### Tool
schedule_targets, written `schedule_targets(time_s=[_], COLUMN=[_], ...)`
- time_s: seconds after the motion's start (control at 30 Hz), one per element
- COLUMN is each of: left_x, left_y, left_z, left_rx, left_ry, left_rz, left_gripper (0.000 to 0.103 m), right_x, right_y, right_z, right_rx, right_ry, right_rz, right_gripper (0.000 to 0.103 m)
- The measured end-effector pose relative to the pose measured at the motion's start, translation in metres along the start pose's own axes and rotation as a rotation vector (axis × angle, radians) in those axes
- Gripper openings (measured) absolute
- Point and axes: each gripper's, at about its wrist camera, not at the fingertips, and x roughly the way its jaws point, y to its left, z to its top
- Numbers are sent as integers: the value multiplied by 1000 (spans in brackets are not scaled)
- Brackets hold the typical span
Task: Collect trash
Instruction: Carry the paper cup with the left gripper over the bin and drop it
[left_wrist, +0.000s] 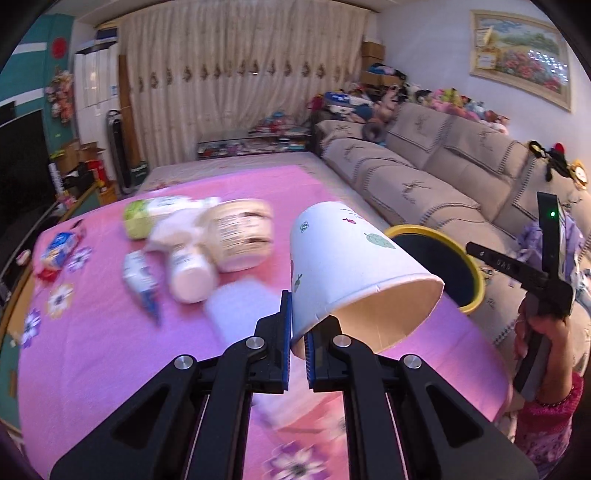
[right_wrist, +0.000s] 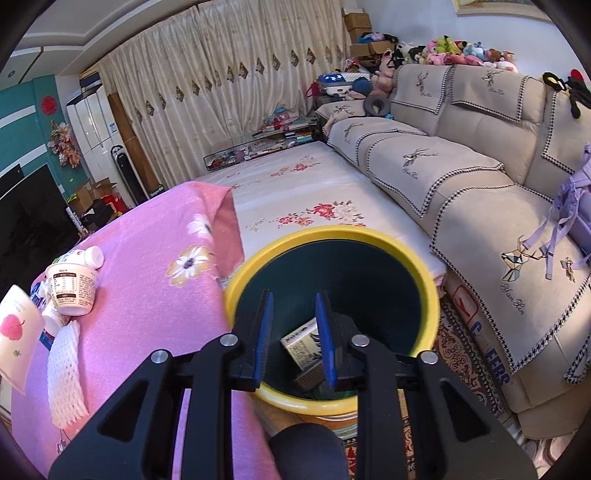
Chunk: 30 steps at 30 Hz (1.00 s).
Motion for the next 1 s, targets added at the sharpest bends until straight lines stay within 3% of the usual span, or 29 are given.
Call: schedule_targets(time_s=[0.37,0.47,0.87,0.93,1.0], left_x=[83,109,186,190,189], left_y=[-109,-134,-184,-185,-183], left_z=[47,55,74,76,77], left_rx=[98,110,99,96,81], left_ry=[63,91,169,166,153], left_rz=[-149,-160,-137,-126,-118], left_gripper=[7,7,9,34,46], right_x=[-10,-10,-11,-12,-13], right_y=[-68,-82,-109,-110,-108], right_z=[-3,-4,-6,-5,-4], right_rx=[78,97,133,132,128], right_ry=[-1,-3,-7,-8,-9], right_rz=[-61,-76,-110,-110,-111], right_gripper=[30,36,36,36,36])
